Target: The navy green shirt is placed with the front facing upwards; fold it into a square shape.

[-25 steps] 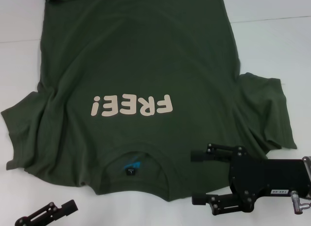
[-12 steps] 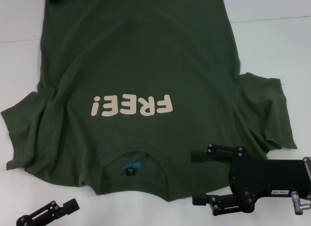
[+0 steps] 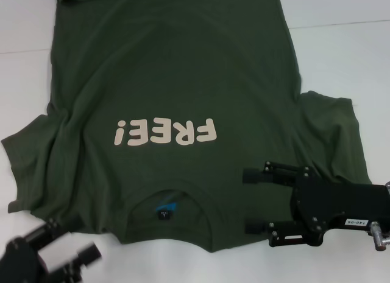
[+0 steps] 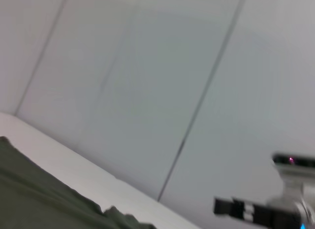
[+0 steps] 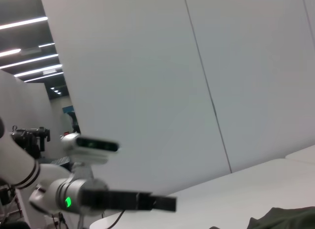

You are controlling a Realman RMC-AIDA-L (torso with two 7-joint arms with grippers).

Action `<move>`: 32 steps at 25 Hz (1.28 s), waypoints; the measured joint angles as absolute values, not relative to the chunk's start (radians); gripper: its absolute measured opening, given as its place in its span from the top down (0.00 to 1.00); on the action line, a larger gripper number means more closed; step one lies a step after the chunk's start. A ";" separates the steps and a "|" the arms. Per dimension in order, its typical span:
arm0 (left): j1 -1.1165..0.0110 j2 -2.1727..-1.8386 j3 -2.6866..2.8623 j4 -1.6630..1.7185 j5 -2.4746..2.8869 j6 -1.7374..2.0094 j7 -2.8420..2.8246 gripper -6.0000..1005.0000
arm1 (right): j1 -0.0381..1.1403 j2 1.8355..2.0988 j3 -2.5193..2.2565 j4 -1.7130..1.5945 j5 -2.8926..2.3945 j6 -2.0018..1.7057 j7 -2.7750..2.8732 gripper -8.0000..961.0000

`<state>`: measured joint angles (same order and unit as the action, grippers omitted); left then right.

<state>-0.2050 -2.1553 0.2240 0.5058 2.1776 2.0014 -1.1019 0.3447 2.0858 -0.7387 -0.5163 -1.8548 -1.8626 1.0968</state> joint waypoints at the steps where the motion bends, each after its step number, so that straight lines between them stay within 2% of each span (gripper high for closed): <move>1: -0.212 -2.154 0.217 0.511 2.172 2.002 -1.145 0.28 | 0.346 2.086 -0.741 -0.518 -1.856 -1.863 1.097 0.07; 4: -0.257 -2.144 0.184 0.549 2.147 1.999 -1.379 0.28 | 0.349 2.087 -0.744 -0.519 -1.860 -1.863 1.096 0.07; 10: -0.368 -2.089 0.181 0.577 2.150 1.987 -1.798 0.28 | 0.353 2.087 -0.748 -0.520 -1.862 -1.864 1.099 0.07; 17: -0.415 -2.056 0.197 0.652 2.177 1.907 -2.164 0.30 | 0.354 2.086 -0.752 -0.519 -1.868 -1.858 1.100 0.07; 32: -0.370 -2.047 0.188 0.755 2.290 1.646 -2.385 0.35 | 0.361 2.087 -0.742 -0.518 -1.863 -1.850 1.156 0.07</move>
